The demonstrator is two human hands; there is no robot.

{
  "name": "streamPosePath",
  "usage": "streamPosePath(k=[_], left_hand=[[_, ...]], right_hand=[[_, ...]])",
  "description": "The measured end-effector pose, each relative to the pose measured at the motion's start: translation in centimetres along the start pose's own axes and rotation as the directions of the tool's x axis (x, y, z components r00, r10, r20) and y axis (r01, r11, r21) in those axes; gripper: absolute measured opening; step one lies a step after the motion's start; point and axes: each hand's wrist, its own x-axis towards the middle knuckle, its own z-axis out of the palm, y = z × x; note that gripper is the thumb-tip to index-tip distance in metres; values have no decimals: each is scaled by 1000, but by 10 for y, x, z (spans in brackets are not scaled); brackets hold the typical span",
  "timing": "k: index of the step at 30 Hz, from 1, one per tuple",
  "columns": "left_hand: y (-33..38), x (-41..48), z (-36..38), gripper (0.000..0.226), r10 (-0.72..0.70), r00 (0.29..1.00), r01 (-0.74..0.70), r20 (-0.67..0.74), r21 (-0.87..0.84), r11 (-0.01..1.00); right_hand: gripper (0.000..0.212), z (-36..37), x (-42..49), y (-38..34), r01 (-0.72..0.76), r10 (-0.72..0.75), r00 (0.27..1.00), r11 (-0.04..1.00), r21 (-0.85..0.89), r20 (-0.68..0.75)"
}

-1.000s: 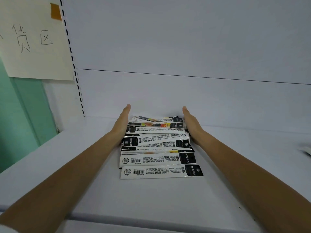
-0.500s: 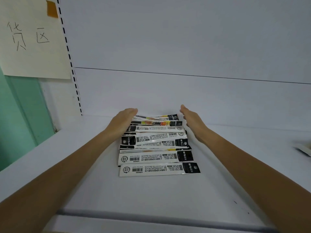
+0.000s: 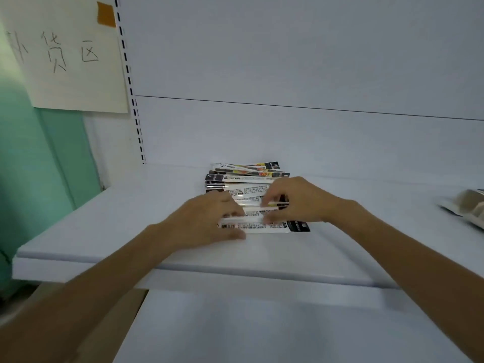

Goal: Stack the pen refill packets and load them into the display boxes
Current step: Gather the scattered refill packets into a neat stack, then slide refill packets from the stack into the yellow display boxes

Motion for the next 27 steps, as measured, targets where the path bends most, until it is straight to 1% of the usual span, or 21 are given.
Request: streamPosePath(k=[2, 3, 5, 6, 7, 8, 9, 10, 11, 12, 13, 14, 15, 16, 18, 20, 22, 23, 24, 26, 27], left_hand=[[1, -2, -1, 42, -37, 999, 37, 1, -59, 998], [1, -1, -2, 36, -48, 999, 49, 21, -65, 997], [3, -2, -5, 26, -25, 998, 22, 63, 45, 999], [2, -3, -6, 22, -11, 999, 9, 34, 77, 997], [0, -4, -7, 18, -22, 999, 23, -30, 42, 999], [-1, -6, -10, 15, -74, 989, 63, -125, -88, 994], [0, -7, -14, 13, -185, 962, 121, -200, -295, 948], [0, -7, -19, 8, -308, 921, 149, -237, -516, 844], [2, -7, -22, 9, -410, 891, 159, -198, -709, 688], [5, -6, -23, 16, -448, 887, 161, -111, -835, 526], [11, -6, -22, 22, -445, 895, 174, -28, -897, 406], [16, -6, -19, 25, -425, 905, 176, 2, -912, 369], [23, -6, -17, 23, -404, 915, 167, 5, -915, 367], [29, -6, -13, 19, -392, 920, 146, -15, -915, 377], [34, -6, -6, 19, -411, 906, 112, -98, -883, 456], [34, -10, -5, 21, -428, 887, 124, -173, -804, 582], [29, -14, -7, 19, -411, 898, 147, -155, -775, 614], [27, -18, -10, 20, -395, 912, 154, -106, -805, 572], [26, -22, -15, 21, -388, 921, 169, -34, -863, 475], [20, -25, -24, 25, -393, 914, 196, 99, -957, 215], [17, -26, -28, 29, -415, 901, 198, 124, -970, 141]], right_hand=[[23, 10, -3, -3, 47, -40, 983, 998, 32, -182], [17, 10, -6, -3, 45, -22, 955, 996, 74, -295], [12, 7, -11, -1, 6, 72, 882, 987, 163, -466], [12, 5, -14, 0, -20, 115, 834, 984, 179, -539], [12, 3, -16, 0, -41, 154, 778, 980, 194, -609], [12, 1, -19, -2, -48, 193, 715, 973, 228, -672], [11, 0, -22, -5, -41, 240, 657, 958, 284, -715], [10, -1, -23, -11, -22, 287, 624, 936, 351, -727], [10, -2, -24, -19, -8, 322, 636, 911, 412, -701], [12, -1, -22, -29, -5, 328, 696, 892, 452, -639], [13, 1, -20, -40, -10, 304, 781, 879, 477, -546], [15, 5, -16, -52, -4, 264, 858, 862, 507, -441], [17, 9, -11, -63, 10, 226, 906, 834, 552, -357], [20, 14, -6, -73, 30, 204, 926, 797, 603, -316], [20, 19, 1, -86, 56, 218, 930, 711, 701, -295], [7, 20, 3, -94, 63, 230, 939, 616, 785, -256], [7, 21, 5, -96, 54, 219, 951, 581, 812, -220], [9, 21, 7, -96, 49, 213, 952, 599, 799, -219], [10, 22, 8, -96, 44, 209, 952, 633, 773, -226], [5, 24, 11, -98, 36, 187, 950, 733, 679, -251], [4, 27, 13, -99, 24, 169, 948, 806, 592, -268]])
